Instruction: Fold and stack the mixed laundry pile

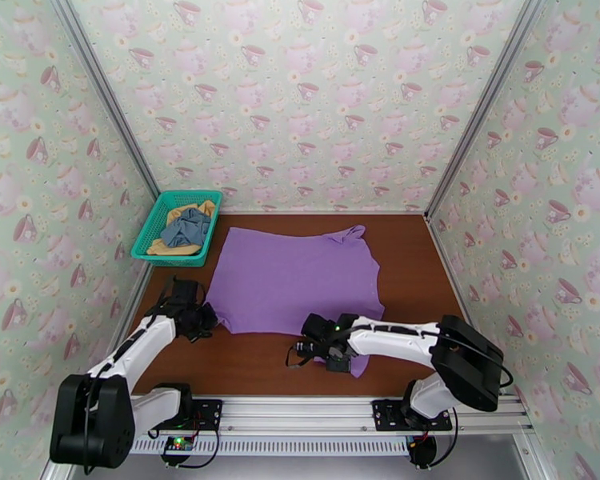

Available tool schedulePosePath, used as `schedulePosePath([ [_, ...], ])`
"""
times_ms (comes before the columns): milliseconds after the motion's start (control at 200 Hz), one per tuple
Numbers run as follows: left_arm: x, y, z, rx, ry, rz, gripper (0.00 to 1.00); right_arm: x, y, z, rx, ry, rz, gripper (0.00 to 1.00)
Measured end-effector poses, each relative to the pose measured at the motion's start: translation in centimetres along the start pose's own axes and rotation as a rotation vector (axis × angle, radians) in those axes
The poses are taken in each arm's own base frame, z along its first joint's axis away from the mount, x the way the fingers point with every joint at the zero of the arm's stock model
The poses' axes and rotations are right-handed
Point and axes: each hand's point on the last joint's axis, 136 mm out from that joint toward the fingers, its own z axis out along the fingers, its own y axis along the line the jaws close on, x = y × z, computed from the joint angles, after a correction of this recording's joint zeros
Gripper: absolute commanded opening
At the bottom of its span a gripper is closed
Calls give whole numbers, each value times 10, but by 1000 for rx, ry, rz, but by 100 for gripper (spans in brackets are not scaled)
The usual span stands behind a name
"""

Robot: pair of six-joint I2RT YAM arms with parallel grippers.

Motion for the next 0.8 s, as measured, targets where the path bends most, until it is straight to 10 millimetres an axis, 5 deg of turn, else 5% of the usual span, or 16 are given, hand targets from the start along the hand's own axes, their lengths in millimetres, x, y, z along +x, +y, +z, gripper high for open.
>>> schedulePosePath([
  [336, -22, -18, -30, 18, -73, 10, 0, 18, -82, -72, 273, -97, 91, 0],
  [801, -74, -40, -9, -81, -80, 7, 0, 21, -181, -65, 361, -19, 83, 0],
])
